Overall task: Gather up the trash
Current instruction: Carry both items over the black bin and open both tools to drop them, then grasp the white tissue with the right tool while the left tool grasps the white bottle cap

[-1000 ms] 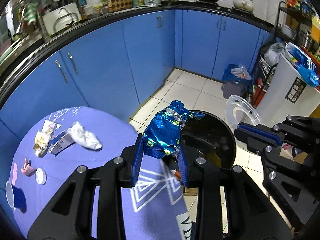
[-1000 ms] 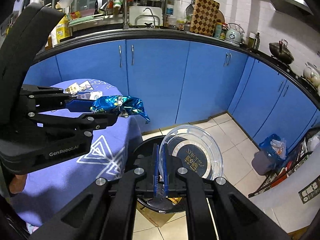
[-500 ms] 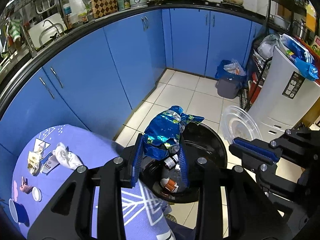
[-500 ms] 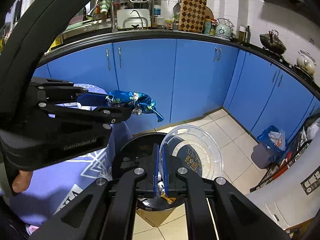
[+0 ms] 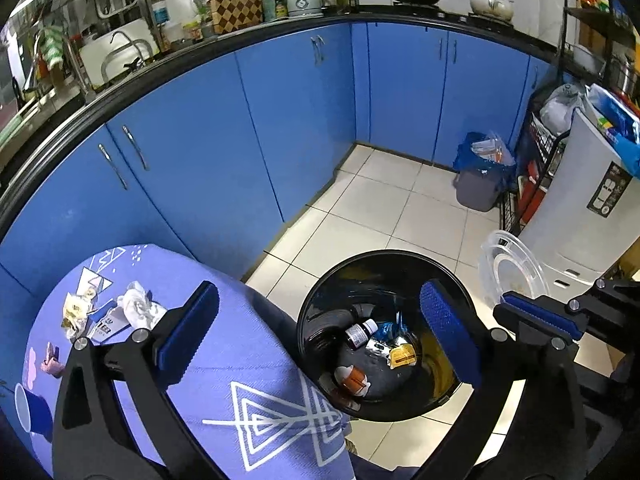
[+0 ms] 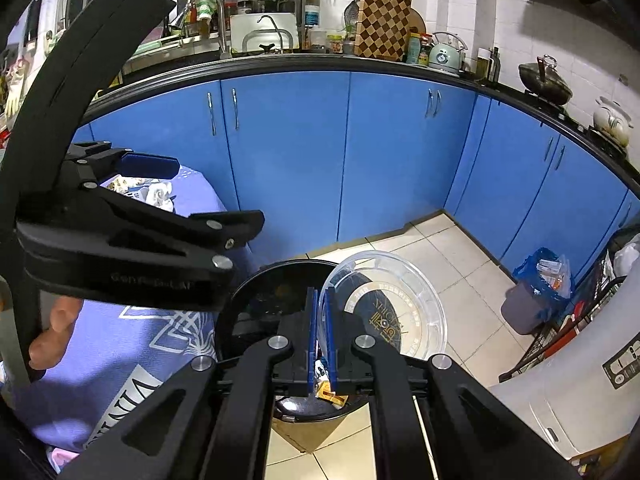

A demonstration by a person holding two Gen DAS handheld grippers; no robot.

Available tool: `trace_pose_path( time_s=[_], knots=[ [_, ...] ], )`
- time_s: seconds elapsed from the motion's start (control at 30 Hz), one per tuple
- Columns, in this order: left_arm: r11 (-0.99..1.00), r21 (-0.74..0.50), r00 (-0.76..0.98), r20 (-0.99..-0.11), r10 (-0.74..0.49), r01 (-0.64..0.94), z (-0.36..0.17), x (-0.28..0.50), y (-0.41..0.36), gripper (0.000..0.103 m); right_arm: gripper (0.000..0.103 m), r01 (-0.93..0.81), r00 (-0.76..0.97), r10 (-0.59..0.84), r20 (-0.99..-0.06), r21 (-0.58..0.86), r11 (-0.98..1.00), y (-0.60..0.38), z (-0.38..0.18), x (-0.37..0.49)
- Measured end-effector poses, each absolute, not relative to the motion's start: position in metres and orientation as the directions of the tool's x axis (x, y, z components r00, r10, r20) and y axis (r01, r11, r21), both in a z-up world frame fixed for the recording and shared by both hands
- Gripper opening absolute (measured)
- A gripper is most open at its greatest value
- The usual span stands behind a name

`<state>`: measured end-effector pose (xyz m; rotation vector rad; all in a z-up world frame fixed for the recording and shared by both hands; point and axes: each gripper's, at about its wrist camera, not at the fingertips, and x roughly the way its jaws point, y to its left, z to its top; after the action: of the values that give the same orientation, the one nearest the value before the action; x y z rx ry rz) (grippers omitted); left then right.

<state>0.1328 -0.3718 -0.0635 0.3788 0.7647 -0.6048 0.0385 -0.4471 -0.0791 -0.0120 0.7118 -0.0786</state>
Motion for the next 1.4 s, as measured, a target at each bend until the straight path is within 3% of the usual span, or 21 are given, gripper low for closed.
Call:
trace_pose_path(
  time_s=[0.93,1.23,1.27,1.33,1.37,1.4],
  knots=[
    [0.833,0.143,0.629,-0.726,-0.28,0.535,-0.066,0.157,-0.301,0.099,0.005,0.004,0.735,-0.03,-0.677,-0.04,0.999,-0.42,-0.081,0.082],
    [0.857,0.13,0.642,-0.719,-0.265,0.499,-0.066,0.17,-0.277,0.099,0.007,0.048,0.728,-0.089,-0.68,-0.079,0.996,-0.419,-0.08,0.093],
    [0.859,0.125,0.64,-0.721,-0.265,0.496,-0.066,0.171,-0.274,0.099,0.013,0.055,0.718,-0.099,-0.689,-0.085,0.995,-0.42,-0.082,0.095],
    [0.862,0.122,0.639,-0.723,-0.262,0.492,-0.068,0.172,-0.271,0.099,0.047,0.073,0.711,-0.12,-0.693,-0.096,0.993,-0.422,-0.086,0.095],
    [0.862,0.122,0.639,-0.724,-0.261,0.491,-0.069,0.172,-0.269,0.099,0.086,0.089,0.725,-0.135,-0.675,-0.103,0.991,-0.421,-0.086,0.092],
    [0.862,0.123,0.638,-0.724,-0.261,0.491,-0.069,0.172,-0.269,0.099,0.092,0.096,0.745,-0.146,-0.651,-0.111,0.989,-0.42,-0.084,0.088]
  ],
)
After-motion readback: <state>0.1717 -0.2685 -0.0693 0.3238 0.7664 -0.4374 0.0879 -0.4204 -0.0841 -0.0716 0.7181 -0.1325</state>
